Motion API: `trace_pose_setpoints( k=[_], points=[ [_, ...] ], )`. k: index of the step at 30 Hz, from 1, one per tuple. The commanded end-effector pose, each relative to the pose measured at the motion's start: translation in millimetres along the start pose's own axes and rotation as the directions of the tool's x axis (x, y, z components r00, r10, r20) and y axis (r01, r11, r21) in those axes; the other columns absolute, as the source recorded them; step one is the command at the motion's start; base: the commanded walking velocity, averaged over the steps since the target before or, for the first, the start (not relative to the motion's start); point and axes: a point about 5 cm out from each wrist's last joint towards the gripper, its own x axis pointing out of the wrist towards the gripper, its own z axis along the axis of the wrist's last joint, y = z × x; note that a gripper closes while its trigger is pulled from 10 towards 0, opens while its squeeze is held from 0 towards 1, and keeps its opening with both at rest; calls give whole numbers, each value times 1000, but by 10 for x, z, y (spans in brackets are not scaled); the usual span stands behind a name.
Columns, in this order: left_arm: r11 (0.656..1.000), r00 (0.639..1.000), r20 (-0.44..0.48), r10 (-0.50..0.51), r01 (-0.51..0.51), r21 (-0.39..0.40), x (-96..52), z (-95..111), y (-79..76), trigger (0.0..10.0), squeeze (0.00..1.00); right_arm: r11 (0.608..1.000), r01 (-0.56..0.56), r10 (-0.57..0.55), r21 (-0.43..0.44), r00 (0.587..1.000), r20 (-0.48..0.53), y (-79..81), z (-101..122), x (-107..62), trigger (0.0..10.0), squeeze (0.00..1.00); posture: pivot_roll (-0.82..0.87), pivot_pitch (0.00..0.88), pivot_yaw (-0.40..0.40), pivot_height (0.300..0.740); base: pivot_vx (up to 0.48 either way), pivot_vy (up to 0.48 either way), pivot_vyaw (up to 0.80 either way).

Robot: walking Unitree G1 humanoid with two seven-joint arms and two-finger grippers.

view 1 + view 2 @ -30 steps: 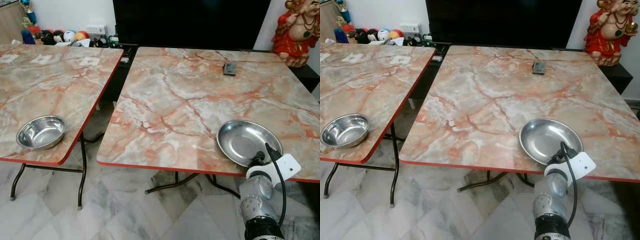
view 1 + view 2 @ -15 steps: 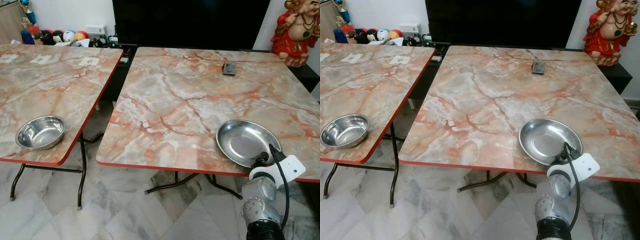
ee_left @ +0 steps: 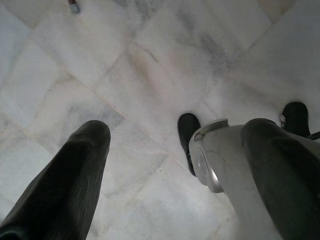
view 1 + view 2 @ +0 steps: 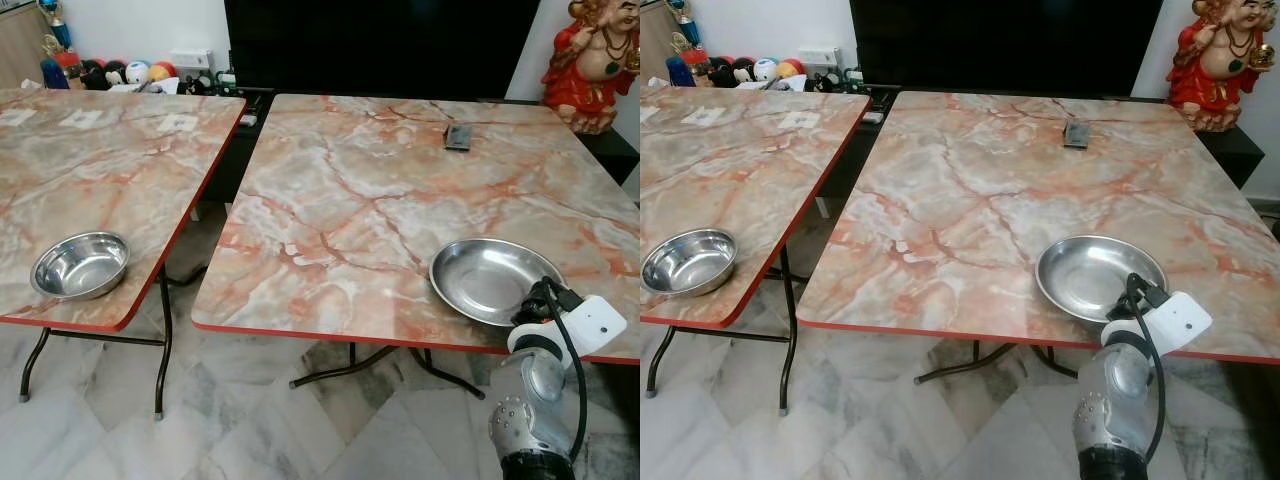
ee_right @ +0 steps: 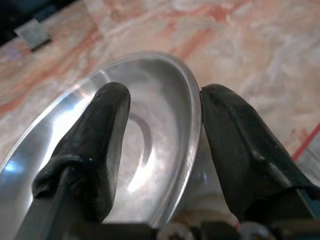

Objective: Setting the table

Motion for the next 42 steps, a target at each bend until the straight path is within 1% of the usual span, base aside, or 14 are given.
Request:
trace_pose_setpoints(
  k=[1, 4, 10, 15, 19, 20, 21, 23, 24, 25, 27, 29, 35, 42],
  points=[
    [1000, 999, -35, -10, 11, 6, -18, -76, -22, 10000, 0, 999, -31, 32, -31, 998, 47, 9, 78, -16, 10000, 0, -1, 81, -31, 740, 0, 0, 0],
    [1000, 999, -32, -10, 10, 0, -16, -71, -24, 10000, 0, 997, -35, 40, -75, 997, 66, -2, 116, -24, 10000, 0, -4, 79, -34, 740, 0, 0, 0],
    [1000, 999, -33, -19, 19, -4, -9, -61, -39, 10000, 0, 998, 5, -3, -63, 999, 33, -114, 111, -19, 10000, 0, -15, 76, -34, 740, 0, 0, 0],
    [1000, 999, -39, -19, 19, -4, -10, -70, -45, 10000, 0, 999, -30, 32, -34, 998, 47, -46, 116, -57, 10000, 0, -12, 75, -34, 740, 0, 0, 0],
    [1000, 999, -42, -16, 16, -4, -12, -78, -43, 10000, 0, 994, -77, 83, -81, 994, 73, 0, 147, -75, 10000, 0, -9, 71, -35, 740, 0, 0, 0],
    [1000, 999, -47, -6, 6, -3, -17, -90, -32, 10000, 0, 975, -166, 178, -145, 981, 73, 71, 140, -102, 10000, 0, -10, 69, -33, 740, 0, 0, 0],
    [1000, 999, -47, -6, 6, -3, -17, -90, -32, 10000, 0, 975, -166, 178, -145, 981, 73, 71, 140, -102, 10000, 0, -10, 69, -33, 740, 0, 0, 0],
    [1000, 999, -48, 5, -6, -16, -22, -101, -20, 10000, 0, 940, -270, 286, -210, 957, 53, 139, 119, -141, 10000, 0, -10, 67, -35, 740, 0, 0, 0],
    [1000, 999, -48, 11, -13, -26, -26, -107, -9, 10000, 0, 906, -331, 356, -262, 933, 49, 172, 125, -162, 10000, 0, -10, 64, -37, 740, 0, 0, 0],
    [1000, 999, -48, 11, -13, -26, -26, -107, -9, 10000, 0, 906, -331, 356, -262, 933, 49, 172, 125, -162, 10000, 0, -10, 64, -37, 740, 0, 0, 0],
    [998, 998, -49, 27, -30, -49, -36, -116, 40, 10000, 0, 826, -428, 470, -366, 882, 29, 196, 147, -182, 10000, 0, -15, 55, -42, 740, 0, 0, 0],
    [997, 998, -51, 41, -44, -60, -45, -120, 100, 10000, 0, 786, -469, 516, -403, 856, 10, 163, 182, -158, 10000, 0, -21, 39, -43, 740, 0, 0, 0],
    [998, 998, -46, 49, -51, -43, -38, -88, 134, 10000, 0, 778, -485, 526, -400, 850, -6, 148, 147, -157, 10000, 0, -26, 5, -32, 740, 0, 0, 0],
    [998, 998, -24, 55, -56, -40, -8, -8, 127, 10000, 0, 768, -540, 564, -344, 825, -36, 299, -30, -289, 10000, 0, -7, 0, -25, 740, 0, 0, 0]
  ],
)
